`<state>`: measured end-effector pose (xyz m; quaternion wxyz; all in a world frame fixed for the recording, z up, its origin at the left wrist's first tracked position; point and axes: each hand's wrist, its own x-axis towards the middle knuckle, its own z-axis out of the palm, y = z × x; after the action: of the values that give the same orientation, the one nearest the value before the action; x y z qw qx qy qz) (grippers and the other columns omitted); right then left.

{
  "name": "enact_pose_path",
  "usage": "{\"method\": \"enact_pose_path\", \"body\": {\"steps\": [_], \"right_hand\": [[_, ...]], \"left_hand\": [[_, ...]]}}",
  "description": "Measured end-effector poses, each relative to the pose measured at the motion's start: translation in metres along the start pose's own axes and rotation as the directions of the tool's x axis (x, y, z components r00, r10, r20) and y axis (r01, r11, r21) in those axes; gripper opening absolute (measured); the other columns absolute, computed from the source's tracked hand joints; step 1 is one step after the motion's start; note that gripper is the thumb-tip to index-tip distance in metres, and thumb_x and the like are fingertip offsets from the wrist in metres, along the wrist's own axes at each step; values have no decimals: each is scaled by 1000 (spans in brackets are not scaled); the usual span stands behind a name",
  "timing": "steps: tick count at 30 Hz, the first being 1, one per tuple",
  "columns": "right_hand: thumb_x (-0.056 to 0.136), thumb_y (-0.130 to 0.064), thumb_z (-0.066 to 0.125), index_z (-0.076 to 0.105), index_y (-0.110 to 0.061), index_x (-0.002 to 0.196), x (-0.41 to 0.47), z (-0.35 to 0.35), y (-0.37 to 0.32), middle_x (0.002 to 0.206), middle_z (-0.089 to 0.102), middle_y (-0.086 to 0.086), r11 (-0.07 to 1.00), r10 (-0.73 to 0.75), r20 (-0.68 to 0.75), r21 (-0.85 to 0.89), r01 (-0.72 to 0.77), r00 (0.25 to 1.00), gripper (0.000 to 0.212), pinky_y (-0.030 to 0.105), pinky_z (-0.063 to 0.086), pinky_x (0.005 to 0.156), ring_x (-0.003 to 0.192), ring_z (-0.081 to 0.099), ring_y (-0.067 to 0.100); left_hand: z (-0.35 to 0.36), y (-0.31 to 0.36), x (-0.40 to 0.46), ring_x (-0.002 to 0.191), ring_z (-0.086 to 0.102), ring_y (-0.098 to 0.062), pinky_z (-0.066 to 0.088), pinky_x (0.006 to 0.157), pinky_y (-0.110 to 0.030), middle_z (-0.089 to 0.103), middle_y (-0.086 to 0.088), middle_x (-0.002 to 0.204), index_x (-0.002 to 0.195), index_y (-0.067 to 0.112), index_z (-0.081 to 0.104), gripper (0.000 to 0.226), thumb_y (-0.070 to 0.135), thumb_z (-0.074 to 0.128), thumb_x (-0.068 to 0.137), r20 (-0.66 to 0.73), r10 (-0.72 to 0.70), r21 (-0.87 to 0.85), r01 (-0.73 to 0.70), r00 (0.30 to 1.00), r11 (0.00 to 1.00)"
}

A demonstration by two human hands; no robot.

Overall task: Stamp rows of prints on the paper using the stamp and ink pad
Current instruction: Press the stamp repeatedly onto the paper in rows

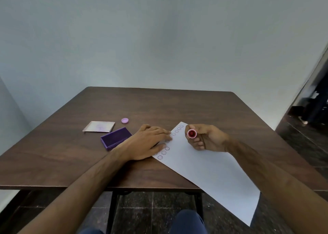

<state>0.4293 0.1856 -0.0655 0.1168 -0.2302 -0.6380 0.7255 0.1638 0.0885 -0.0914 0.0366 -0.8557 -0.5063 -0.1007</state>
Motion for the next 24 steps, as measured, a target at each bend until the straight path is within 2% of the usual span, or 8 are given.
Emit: {"method": "enact_pose_path", "body": {"steps": [4,8,11,13,15,16,19,24], "right_hand": [[97,-22,48,44,-11,85,0,2,1,70,34,5,1000,-22,5,-18,22,1000,17,23,28,50,56,32,13],[98,-14,56,55,-5,92,4,10,-2,73,43,10,996,-60,55,-66,63,997,12,26,38,54,58,41,16],[97,-14,62,62,0,99,13,28,-3,83,53,18,963,-144,-39,-235,131,989,14,28,44,59,63,47,17],[94,-16,67,65,1,100,20,42,-2,80,63,11,911,-220,-109,-378,164,969,18,28,45,59,64,51,16],[92,-14,70,67,2,100,24,52,1,74,67,1,886,-252,-95,-424,190,963,18,28,47,58,63,53,16],[91,-12,71,67,3,101,26,55,3,77,69,5,883,-254,-78,-425,198,964,19,29,47,58,64,54,17],[89,-12,74,67,4,102,26,55,4,91,70,22,858,-291,-83,-463,221,953,22,30,49,59,66,58,20],[86,-24,78,69,-8,93,34,55,15,90,72,11,711,-371,-82,-665,226,925,19,47,54,74,82,66,32]], "left_hand": [[5,-1,-4,139,36,-3,24,112,-37,46,16,150,137,34,51,38,43,38,102,-29,-4,-43,3,1000,999],[2,-1,-12,131,42,-1,27,107,-33,52,17,142,130,36,55,32,40,42,101,-48,-6,-52,4,999,999],[3,-1,-16,114,48,-2,27,94,-29,58,14,124,118,34,59,25,33,45,97,-91,-7,-55,1,996,998],[3,-1,-18,101,46,-1,25,86,-27,56,14,110,106,34,57,16,28,48,95,-120,-15,-69,6,993,998],[3,-1,-18,91,39,2,24,81,-27,48,17,99,96,38,49,15,23,53,92,-148,-24,-84,12,989,996],[3,-1,-18,89,37,2,25,80,-28,44,17,97,93,36,48,15,23,54,91,-158,-32,-88,18,987,996],[3,-2,-18,92,40,0,29,81,-29,45,17,98,97,28,56,6,25,56,91,-167,-36,-102,19,985,995],[11,-5,-15,108,48,-3,34,89,-31,59,13,117,123,29,53,32,32,58,92,-144,-81,-150,59,986,987]]}}
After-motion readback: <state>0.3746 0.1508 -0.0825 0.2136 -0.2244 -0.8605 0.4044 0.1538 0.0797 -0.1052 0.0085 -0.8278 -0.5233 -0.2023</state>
